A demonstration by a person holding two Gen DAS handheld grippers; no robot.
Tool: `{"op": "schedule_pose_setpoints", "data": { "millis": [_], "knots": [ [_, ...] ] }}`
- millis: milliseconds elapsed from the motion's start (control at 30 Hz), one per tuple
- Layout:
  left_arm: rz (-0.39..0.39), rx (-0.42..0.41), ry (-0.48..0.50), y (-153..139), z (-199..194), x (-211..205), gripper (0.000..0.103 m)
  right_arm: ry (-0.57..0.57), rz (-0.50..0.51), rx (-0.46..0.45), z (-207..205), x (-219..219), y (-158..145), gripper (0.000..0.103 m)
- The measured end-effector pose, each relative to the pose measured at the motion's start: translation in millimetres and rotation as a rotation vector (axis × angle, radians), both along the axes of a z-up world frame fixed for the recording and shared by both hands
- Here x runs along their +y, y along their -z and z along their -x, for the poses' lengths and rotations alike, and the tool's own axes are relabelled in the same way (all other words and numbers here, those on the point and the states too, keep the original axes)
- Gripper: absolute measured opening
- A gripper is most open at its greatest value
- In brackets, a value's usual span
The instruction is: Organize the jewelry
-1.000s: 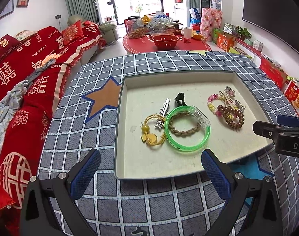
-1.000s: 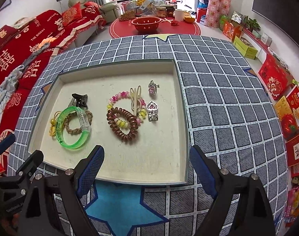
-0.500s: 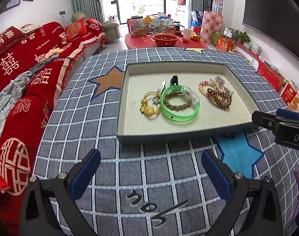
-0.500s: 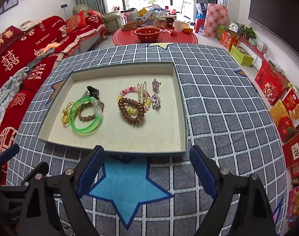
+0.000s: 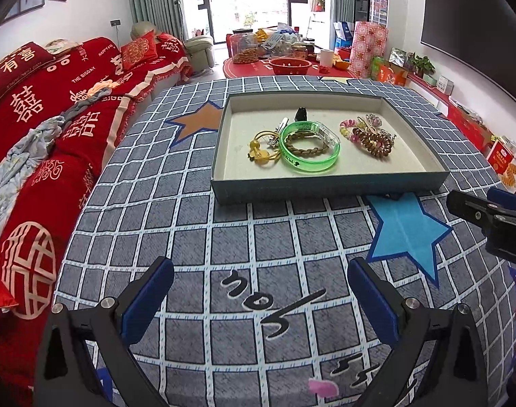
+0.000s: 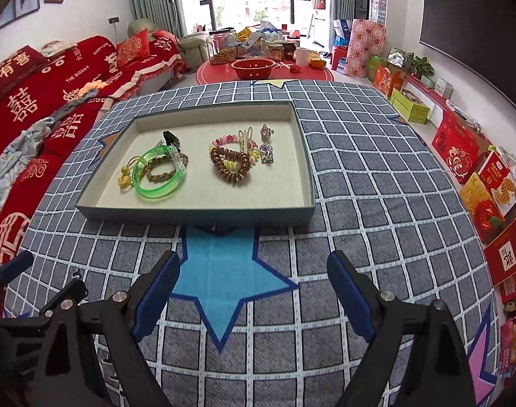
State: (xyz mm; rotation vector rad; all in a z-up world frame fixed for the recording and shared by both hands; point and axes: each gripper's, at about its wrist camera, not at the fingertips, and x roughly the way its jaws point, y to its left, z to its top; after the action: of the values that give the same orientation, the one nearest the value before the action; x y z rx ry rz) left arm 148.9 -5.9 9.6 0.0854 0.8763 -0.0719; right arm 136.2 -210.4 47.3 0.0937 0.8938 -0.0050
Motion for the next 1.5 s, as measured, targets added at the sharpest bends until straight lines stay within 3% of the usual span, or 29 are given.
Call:
{"op": "schedule_pose_setpoints", "data": {
  "millis": [267, 767, 1500],
  "knots": [
    [0.028, -0.027, -0.028, 0, 16, 10, 0.103, 0.036, -0.022, -0.047, 24, -5, 5, 0.090],
    [0.036, -0.160, -0.024, -17, 36, 6, 0.103, 0.040, 0.000, -0.216, 52, 0, -11, 0.090],
    [0.031, -0.201, -0.036, -28, 35, 2, 0.103, 0.030, 0.042, -0.292, 56, 6, -25, 0.090]
  ]
}}
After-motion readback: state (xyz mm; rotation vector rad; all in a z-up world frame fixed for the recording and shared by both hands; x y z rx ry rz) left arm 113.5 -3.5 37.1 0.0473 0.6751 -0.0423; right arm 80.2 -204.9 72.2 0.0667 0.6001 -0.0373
